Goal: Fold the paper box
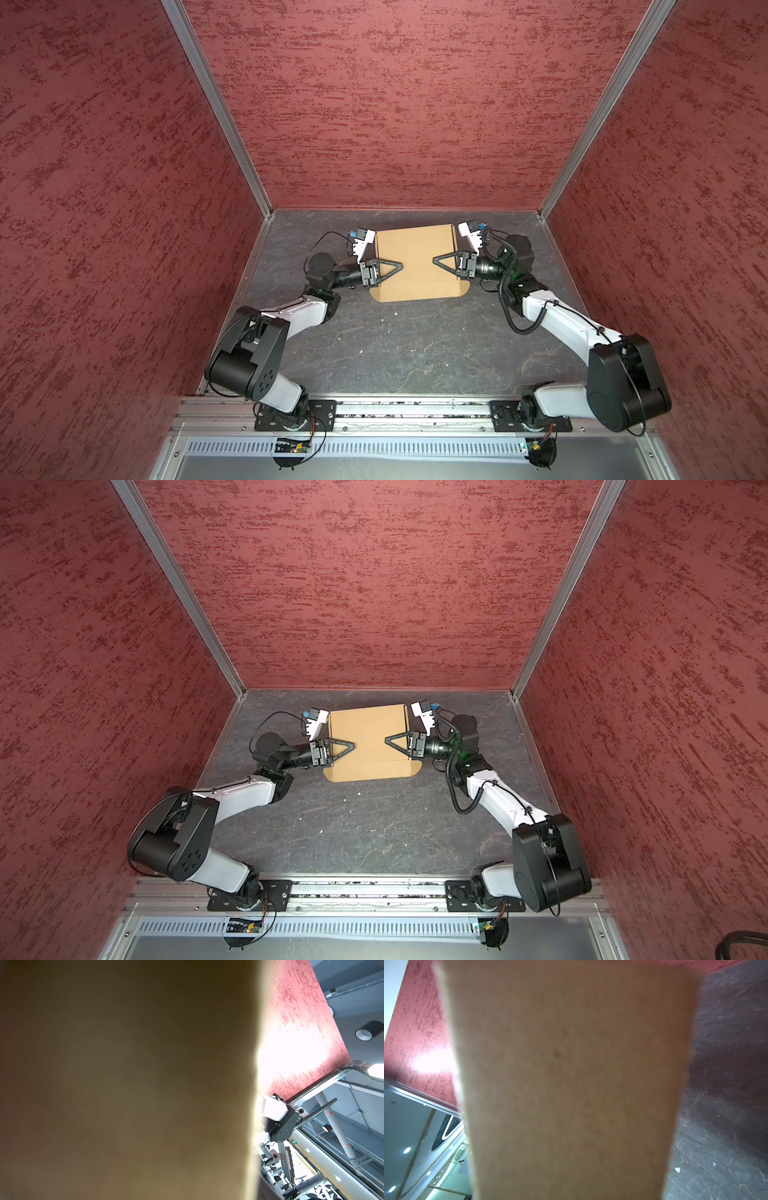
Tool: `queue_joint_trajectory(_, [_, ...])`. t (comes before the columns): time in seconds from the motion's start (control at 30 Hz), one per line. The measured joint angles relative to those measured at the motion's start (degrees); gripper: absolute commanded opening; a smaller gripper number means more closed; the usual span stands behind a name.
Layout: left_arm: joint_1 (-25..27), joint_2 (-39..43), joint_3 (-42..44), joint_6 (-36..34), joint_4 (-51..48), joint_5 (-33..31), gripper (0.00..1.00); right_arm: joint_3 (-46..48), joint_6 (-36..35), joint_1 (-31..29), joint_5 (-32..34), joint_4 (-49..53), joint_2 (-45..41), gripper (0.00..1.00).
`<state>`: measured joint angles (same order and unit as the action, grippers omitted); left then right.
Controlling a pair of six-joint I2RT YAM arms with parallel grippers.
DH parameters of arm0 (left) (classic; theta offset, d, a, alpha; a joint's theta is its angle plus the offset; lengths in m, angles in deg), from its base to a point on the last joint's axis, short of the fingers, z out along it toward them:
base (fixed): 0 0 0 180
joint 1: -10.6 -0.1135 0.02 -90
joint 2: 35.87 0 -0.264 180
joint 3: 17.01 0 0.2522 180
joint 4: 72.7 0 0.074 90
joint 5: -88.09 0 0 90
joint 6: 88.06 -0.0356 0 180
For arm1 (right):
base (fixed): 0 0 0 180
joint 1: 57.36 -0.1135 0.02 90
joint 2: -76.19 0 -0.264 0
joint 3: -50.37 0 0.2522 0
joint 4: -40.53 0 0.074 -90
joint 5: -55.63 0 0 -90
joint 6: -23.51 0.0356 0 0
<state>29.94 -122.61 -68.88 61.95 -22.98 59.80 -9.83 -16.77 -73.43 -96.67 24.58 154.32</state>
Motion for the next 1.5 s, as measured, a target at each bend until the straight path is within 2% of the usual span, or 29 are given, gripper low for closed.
queue_joint_trajectory(0.27, [0.74,1.6,-0.7,-0.98,-3.1,-0.26,0.55,-0.07,0.83,0.76,-1.79,-1.51,0.2,0.34])
queue_joint_trajectory(0.87, [1.05,2.01,-1.36,-1.62,-5.38,-2.25,0.52,-1.92,1.49,1.33,-3.69,-2.91,3.08,0.34])
queue_joint_trajectory(1.03, [1.11,2.01,-1.46,-1.79,-5.66,-2.58,0.44,-1.92,1.75,1.36,-3.85,-3.32,3.17,0.35])
queue_joint_trajectory(1.5, [1.25,2.01,-2.01,-1.33,-5.73,-3.08,0.39,-1.92,2.05,1.55,-4.07,-5.77,3.43,0.38])
